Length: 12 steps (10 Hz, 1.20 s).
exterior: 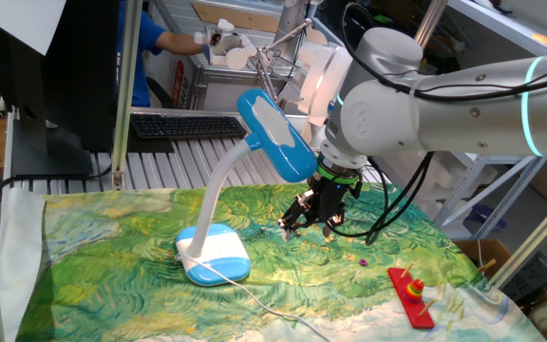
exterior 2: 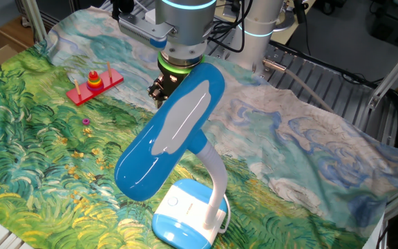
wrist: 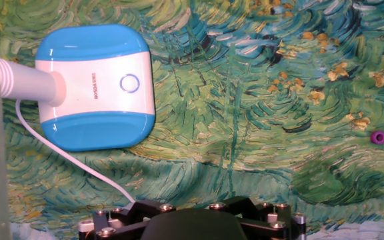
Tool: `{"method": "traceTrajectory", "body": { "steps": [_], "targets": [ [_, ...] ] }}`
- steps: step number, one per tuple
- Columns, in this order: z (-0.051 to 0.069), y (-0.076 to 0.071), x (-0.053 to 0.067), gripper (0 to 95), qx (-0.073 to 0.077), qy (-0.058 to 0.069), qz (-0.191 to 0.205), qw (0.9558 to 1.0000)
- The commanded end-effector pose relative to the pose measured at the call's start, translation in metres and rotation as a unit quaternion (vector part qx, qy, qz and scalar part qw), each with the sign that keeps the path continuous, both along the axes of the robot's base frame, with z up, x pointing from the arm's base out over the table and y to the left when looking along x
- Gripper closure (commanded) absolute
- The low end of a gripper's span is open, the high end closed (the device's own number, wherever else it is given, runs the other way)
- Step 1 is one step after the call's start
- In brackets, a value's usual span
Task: Turn off the desk lamp by pressing the button
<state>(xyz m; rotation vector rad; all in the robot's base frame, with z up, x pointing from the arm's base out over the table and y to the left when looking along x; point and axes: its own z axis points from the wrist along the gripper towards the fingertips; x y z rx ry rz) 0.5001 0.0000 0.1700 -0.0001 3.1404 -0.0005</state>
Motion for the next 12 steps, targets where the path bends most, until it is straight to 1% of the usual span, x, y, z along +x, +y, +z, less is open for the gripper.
{"method": "traceTrajectory", "body": {
  "steps": [1,10,11,12],
  "targets": [
    [-0.0001,0.0,-0.0001,95.0,-0.016,-0.026,-0.002,0.9995],
    [-0.0009,-0.0013,0.0,95.0,-0.015,-0.026,0.0,0.9995],
    [-0.0013,-0.0021,0.0002,95.0,-0.015,-0.027,0.003,0.9995],
    [-0.0032,-0.0063,0.001,95.0,-0.016,-0.029,0.01,0.9994]
  ]
}}
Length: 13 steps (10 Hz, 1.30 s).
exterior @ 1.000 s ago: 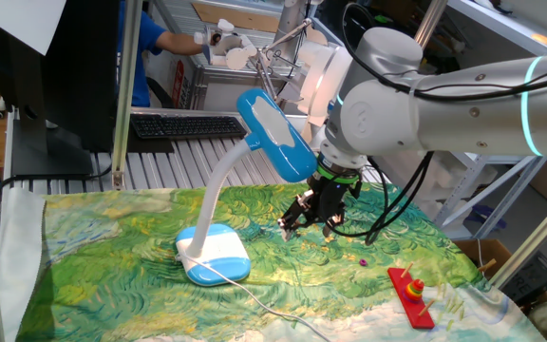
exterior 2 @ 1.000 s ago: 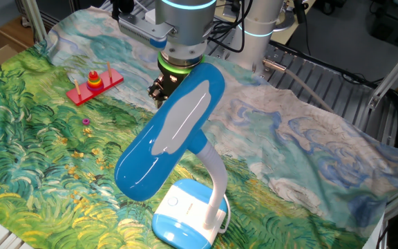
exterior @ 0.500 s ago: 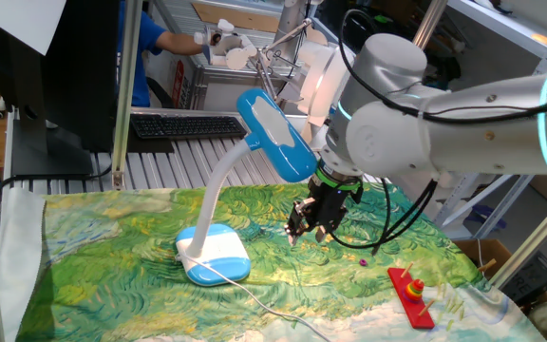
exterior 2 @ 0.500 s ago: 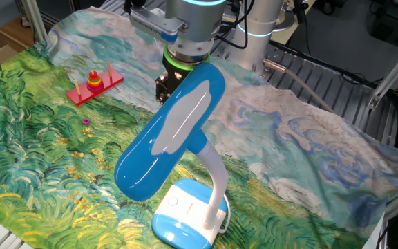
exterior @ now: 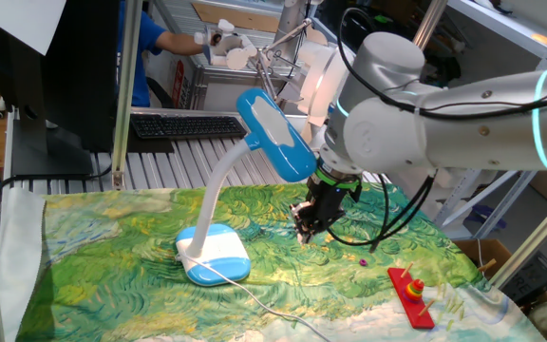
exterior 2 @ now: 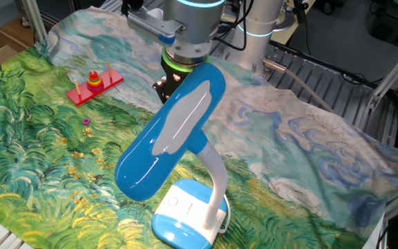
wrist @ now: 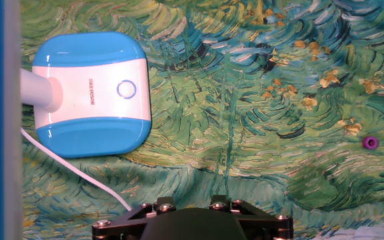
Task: Turn off the desk lamp by pressing the button
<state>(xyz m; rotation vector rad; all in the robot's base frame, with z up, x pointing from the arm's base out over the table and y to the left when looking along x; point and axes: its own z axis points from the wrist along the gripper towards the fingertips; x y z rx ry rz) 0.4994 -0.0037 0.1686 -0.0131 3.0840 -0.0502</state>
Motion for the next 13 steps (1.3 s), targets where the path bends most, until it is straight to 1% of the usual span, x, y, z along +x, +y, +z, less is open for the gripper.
{"method": "traceTrajectory", "body": {
  "steps": [1,3,4,5,6,7,8,9,10,13],
  "targets": [
    [-0.004,-0.008,0.002,95.0,0.0,-0.001,0.009,1.0],
    [-0.01,-0.023,0.004,95.0,0.0,-0.003,0.016,0.9999],
    [-0.012,-0.03,0.004,95.0,0.0,-0.006,0.021,0.9998],
    [-0.014,-0.037,0.005,95.0,0.005,-0.008,0.024,0.9997],
    [-0.014,-0.04,0.007,95.0,0.009,-0.01,0.027,0.9995],
    [-0.013,-0.042,0.011,95.0,0.026,-0.01,0.028,0.9992],
    [-0.012,-0.044,0.016,95.0,0.075,-0.007,0.024,0.9969],
    [-0.012,-0.045,0.019,95.0,0.086,-0.005,0.022,0.9961],
    [-0.015,-0.045,0.023,95.0,0.09,-0.005,0.018,0.9957],
    [-0.031,-0.043,0.029,95.0,0.124,-0.005,-0.002,0.9922]
  ]
}}
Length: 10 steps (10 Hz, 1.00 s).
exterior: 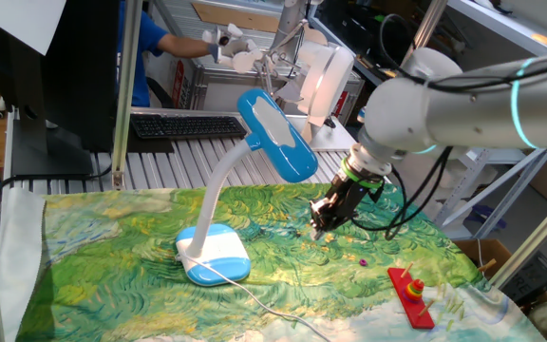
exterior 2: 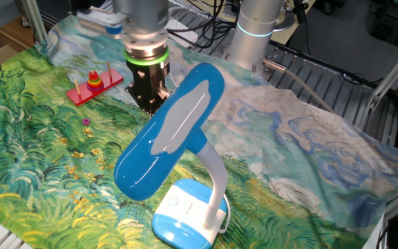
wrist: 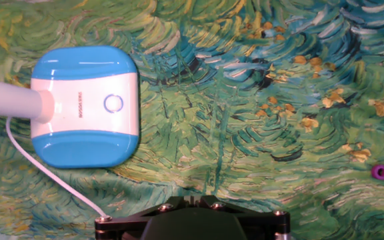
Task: Turn off the desk lamp by pressing the button
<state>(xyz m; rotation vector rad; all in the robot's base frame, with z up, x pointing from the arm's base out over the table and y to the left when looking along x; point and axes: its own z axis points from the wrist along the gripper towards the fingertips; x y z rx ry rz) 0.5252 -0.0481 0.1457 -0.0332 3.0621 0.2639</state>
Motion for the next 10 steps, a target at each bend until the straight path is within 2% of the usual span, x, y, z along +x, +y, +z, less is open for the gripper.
{"method": "traceTrajectory", "body": {
  "steps": [1,3,6,10],
  "targets": [
    [-0.015,0.003,0.005,95.0,0.032,0.0,-0.019,0.9993],
    [-0.025,0.008,0.008,95.0,0.046,0.004,-0.035,0.9983],
    [-0.036,0.02,0.015,95.0,0.053,0.01,-0.063,0.9965],
    [-0.035,0.036,0.028,95.0,0.057,0.017,-0.085,0.9946]
  ]
}}
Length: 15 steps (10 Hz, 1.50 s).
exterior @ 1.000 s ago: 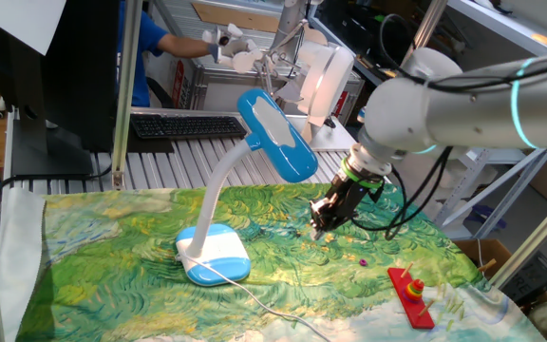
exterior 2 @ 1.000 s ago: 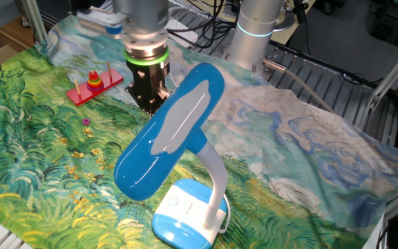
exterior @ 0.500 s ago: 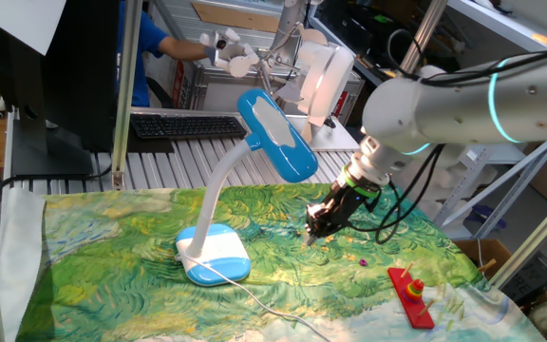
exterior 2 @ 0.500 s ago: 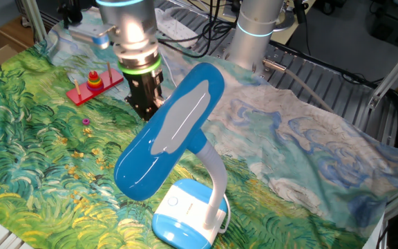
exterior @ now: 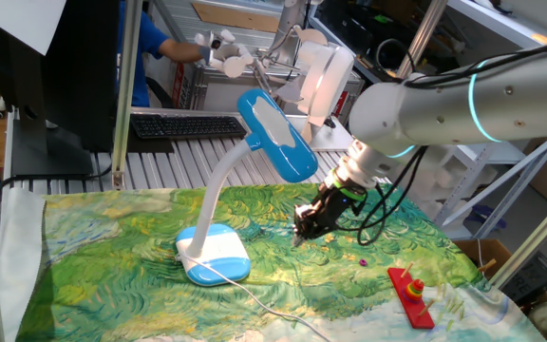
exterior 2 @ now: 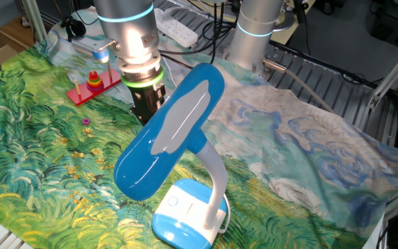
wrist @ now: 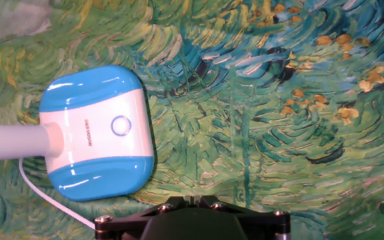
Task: Turn off the desk lamp by pressing the button
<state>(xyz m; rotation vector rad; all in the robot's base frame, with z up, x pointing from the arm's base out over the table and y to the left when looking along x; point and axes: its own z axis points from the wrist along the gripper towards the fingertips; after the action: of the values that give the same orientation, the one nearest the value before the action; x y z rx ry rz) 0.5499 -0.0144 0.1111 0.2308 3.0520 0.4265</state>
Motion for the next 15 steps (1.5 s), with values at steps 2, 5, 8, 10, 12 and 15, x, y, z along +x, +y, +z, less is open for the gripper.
{"method": "traceTrajectory", "body": {
  "steps": [2,5,8,10,12,15],
  "targets": [
    [0.0,0.009,0.012,95.0,0.002,0.003,-0.011,0.9999],
    [-0.008,0.015,0.023,95.0,0.006,0.004,-0.019,0.9998],
    [-0.011,0.025,0.032,95.0,0.011,0.006,-0.035,0.9993],
    [-0.007,0.032,0.041,95.0,0.01,0.013,-0.043,0.9989],
    [-0.011,0.031,0.051,95.0,0.013,0.015,-0.045,0.9988],
    [-0.011,0.03,0.056,95.0,0.025,0.019,-0.05,0.9982]
  ]
}}
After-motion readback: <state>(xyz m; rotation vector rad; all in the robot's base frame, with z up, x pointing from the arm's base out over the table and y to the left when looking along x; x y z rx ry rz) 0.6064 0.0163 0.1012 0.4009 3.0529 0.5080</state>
